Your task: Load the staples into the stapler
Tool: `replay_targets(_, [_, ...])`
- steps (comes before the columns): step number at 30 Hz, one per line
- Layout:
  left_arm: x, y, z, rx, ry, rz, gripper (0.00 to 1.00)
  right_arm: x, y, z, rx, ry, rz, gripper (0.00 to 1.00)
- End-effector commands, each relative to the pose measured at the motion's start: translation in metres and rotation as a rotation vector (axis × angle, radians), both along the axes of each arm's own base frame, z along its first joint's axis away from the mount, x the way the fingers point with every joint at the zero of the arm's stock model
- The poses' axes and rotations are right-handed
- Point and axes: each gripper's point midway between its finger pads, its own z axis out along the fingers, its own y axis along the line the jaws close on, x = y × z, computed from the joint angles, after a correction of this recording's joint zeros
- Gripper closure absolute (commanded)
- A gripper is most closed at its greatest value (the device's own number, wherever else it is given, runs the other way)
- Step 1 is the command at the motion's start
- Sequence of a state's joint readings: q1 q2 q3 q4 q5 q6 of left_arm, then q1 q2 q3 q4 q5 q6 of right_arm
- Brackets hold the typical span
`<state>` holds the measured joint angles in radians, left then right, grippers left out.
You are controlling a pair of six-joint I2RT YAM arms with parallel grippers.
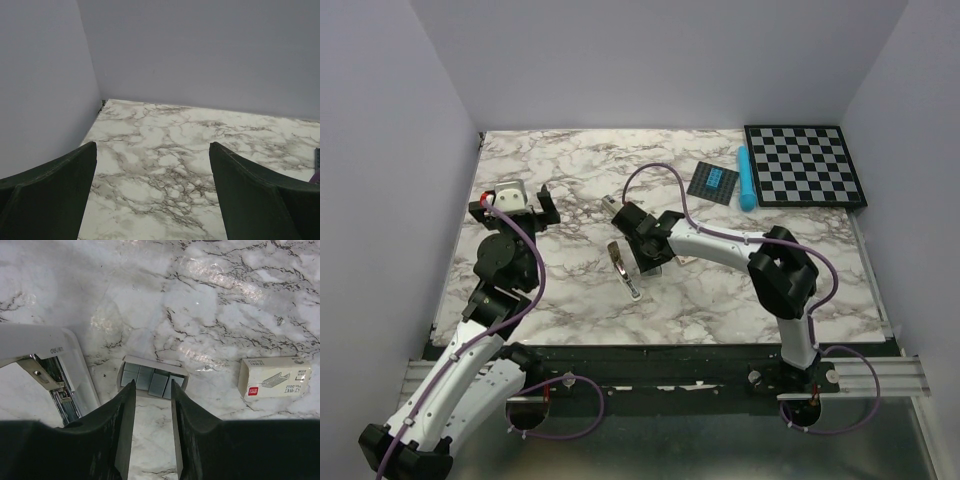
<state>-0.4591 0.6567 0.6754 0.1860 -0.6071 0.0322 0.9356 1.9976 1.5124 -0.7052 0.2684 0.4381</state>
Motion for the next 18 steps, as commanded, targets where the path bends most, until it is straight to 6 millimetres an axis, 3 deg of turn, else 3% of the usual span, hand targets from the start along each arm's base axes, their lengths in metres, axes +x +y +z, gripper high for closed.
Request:
replay_targets(1, [-0.002,0.0,0.007,-0.027,-0.035,-0.012,0.01,-0.004,-0.004,-0.009,-0.03,0.049,-0.011,0.59])
replay_targets(18, [-0.001,-0.003,0.006,-0.025,-0.031,-0.025,0.01,-0.01,-0.004,-0.031,-0.053,0.101,-0.005,0.68])
